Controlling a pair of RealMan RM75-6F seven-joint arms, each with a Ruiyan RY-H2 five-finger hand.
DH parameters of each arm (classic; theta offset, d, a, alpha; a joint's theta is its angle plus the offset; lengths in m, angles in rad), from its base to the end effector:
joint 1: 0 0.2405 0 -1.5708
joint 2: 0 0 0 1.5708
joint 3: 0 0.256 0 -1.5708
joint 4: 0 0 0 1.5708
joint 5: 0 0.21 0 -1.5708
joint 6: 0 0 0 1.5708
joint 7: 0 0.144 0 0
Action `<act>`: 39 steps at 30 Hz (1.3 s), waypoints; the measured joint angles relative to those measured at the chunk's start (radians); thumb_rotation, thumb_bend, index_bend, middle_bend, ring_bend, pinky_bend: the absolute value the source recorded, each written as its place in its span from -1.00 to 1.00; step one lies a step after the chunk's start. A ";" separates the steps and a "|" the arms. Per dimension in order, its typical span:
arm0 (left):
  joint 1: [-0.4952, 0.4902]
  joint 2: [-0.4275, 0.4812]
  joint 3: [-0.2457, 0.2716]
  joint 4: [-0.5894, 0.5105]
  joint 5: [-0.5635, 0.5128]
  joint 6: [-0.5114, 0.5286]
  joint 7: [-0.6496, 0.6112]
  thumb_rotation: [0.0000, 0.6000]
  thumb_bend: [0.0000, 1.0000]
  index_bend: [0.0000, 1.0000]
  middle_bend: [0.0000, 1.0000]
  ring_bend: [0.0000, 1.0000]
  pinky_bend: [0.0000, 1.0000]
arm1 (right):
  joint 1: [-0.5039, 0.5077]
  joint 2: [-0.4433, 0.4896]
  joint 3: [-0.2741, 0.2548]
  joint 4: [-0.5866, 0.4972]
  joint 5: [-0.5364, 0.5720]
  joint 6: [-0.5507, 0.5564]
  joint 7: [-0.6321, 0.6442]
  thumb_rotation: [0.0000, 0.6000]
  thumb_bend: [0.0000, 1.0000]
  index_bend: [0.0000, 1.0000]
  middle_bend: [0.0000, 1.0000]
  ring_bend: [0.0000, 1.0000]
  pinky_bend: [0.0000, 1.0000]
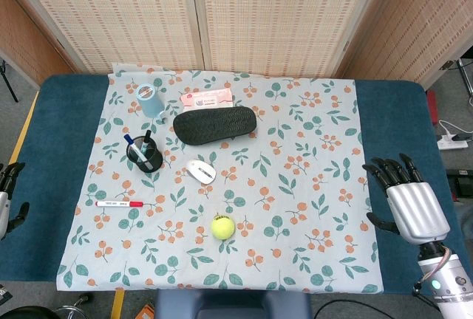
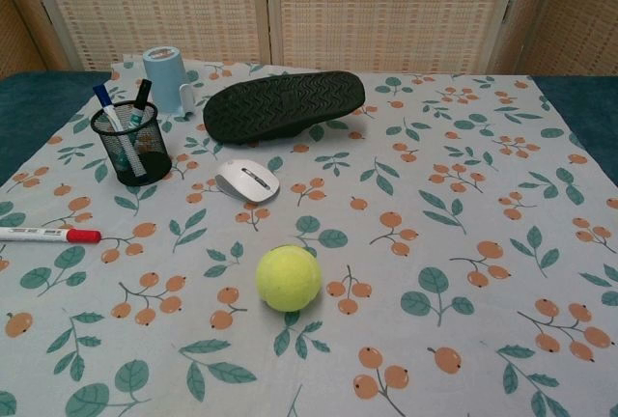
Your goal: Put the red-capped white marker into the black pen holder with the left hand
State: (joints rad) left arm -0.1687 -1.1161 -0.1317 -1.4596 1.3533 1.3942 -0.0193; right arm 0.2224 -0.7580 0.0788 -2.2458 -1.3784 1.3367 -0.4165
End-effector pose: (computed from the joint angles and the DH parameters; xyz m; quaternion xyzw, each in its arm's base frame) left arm -0.3397 0.2278 0.1888 -0.5747 -0.3600 -0.3577 0.6420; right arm -0.1882 -0.1998 0.1969 0.6718 -0.3531 0.3364 0.5576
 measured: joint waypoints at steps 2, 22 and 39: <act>-0.001 0.002 -0.001 -0.030 0.002 0.004 0.010 1.00 -0.29 -0.81 -0.85 -0.99 -0.73 | 0.000 0.000 0.000 0.000 -0.001 0.000 0.000 1.00 -0.80 -0.64 -0.74 -0.75 -0.97; -0.085 -0.376 0.042 -0.096 -0.088 -0.079 0.407 1.00 -0.29 -0.61 -0.66 -0.93 -0.70 | 0.000 0.018 0.004 0.019 -0.002 -0.012 0.060 1.00 -0.80 -0.64 -0.74 -0.75 -0.97; -0.132 -0.592 0.046 0.233 -0.064 -0.132 0.334 1.00 -0.29 -0.41 -0.35 -0.82 -0.65 | 0.006 0.013 0.011 0.022 0.024 -0.013 0.046 1.00 -0.80 -0.64 -0.74 -0.75 -0.97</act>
State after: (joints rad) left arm -0.3011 -1.7084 -0.0854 -1.2267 1.2896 1.2618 0.3150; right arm 0.2288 -0.7454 0.0901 -2.2235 -1.3545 1.3235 -0.3703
